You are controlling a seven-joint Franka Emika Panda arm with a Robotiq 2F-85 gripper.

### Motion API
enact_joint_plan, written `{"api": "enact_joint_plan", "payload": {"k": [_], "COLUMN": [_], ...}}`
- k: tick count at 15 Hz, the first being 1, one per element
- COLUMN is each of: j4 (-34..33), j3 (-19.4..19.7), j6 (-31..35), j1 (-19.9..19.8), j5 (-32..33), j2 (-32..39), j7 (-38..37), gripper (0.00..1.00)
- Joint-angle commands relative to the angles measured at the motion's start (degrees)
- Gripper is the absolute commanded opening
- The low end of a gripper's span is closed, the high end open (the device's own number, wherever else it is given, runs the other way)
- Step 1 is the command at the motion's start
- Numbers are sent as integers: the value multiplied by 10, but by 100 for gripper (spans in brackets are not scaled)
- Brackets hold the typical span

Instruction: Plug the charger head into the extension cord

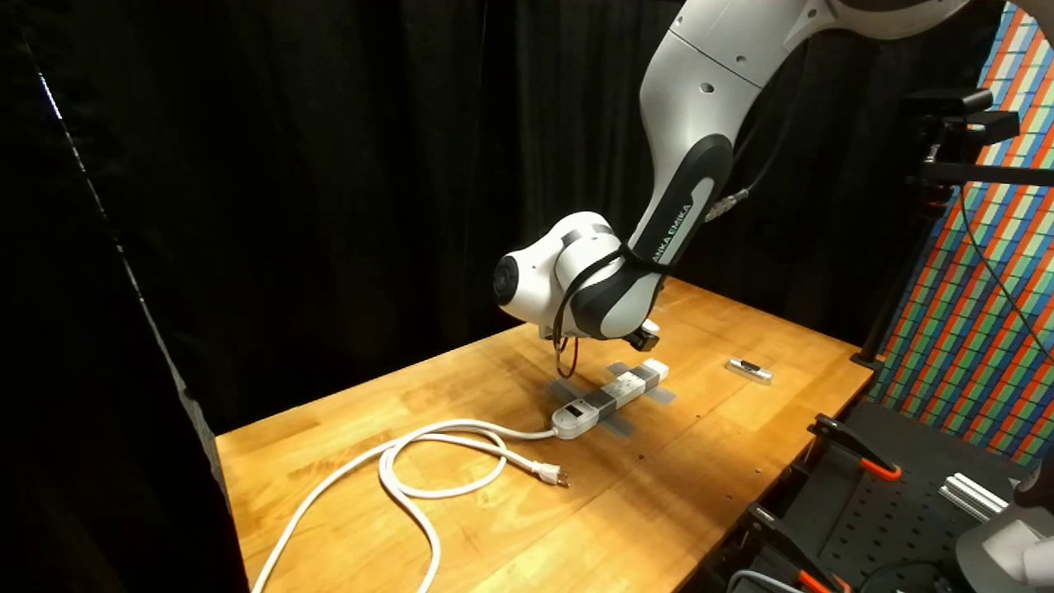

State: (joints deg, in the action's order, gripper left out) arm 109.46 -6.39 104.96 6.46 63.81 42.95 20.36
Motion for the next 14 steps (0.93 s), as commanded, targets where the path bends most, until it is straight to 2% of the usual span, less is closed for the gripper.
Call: {"api": "enact_joint_plan", "payload": {"k": [1, 5, 6, 14], "j4": [-18, -35, -18, -29], "j3": [4, 0, -1, -1], "j6": [-11, -11, -3, -3], "j1": [4, -3, -2, -3], "j5": [18, 4, 6, 6], "j2": [9, 24, 16, 26], "j7": [12, 28, 8, 15], "gripper": [23, 23, 48, 48]}}
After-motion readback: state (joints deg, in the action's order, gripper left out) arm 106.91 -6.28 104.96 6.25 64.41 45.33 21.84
